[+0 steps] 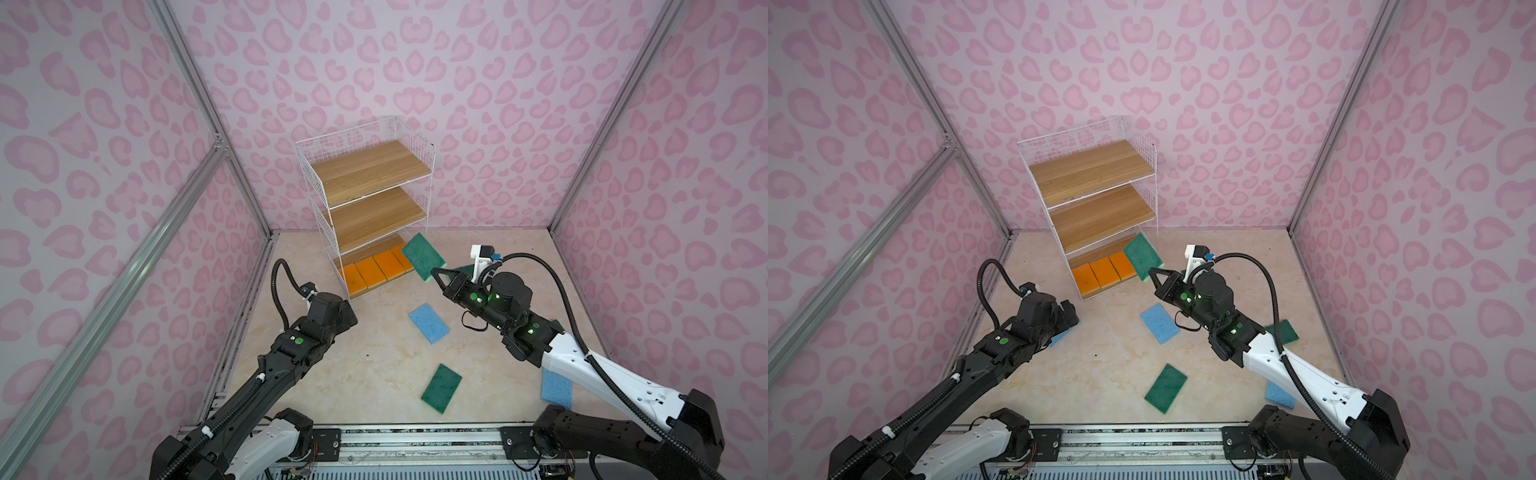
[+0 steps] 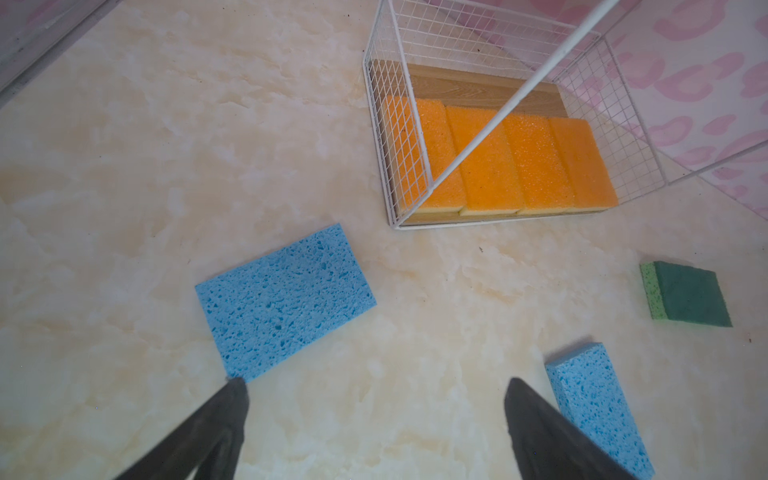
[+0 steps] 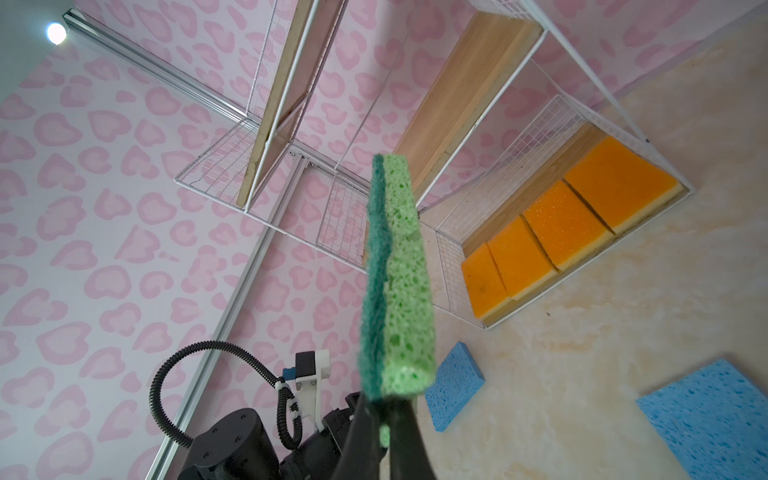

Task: Place and organize the cleaning sponges onto the shelf
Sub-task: 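Carry the green sponge to the middle shelf with right gripper while left gripper withdraws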

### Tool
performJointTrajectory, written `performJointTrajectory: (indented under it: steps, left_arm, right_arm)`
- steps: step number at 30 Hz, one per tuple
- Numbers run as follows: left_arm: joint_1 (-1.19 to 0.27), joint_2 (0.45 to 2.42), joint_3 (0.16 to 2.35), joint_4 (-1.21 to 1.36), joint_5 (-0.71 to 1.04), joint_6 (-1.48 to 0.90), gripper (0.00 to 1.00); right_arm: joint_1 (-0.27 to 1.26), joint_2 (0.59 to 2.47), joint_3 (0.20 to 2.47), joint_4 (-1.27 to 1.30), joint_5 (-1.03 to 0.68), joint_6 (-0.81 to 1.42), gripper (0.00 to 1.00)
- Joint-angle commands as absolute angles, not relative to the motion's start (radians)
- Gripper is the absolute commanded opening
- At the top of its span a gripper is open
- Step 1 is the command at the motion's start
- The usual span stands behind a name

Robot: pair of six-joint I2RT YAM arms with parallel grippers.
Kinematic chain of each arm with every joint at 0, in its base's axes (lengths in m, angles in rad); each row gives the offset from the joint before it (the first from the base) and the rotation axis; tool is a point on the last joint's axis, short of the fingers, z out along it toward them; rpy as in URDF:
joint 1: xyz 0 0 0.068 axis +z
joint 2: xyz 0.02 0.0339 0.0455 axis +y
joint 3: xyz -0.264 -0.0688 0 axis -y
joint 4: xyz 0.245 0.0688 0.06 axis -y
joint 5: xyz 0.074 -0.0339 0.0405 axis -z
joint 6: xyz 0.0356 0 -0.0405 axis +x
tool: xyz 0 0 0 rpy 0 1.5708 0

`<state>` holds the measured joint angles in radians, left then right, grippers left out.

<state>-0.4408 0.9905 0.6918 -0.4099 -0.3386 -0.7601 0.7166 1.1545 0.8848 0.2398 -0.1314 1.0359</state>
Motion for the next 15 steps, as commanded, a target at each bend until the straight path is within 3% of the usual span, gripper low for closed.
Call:
performJointTrajectory:
  steps: [1, 15]
  left_arm:
    - [-0.436, 0.994, 0.681, -0.361, -0.329, -0.75, 0.97]
    - [-0.353, 0.966, 0.601, -0.307, -0.227, -0.762, 0.97]
  right_arm:
    - [0.719, 1.185, 0.906, 0.255, -0.125, 1.023, 0.0]
    - [0.754, 1.424, 1.085, 0.372, -0.156, 1.051, 0.0]
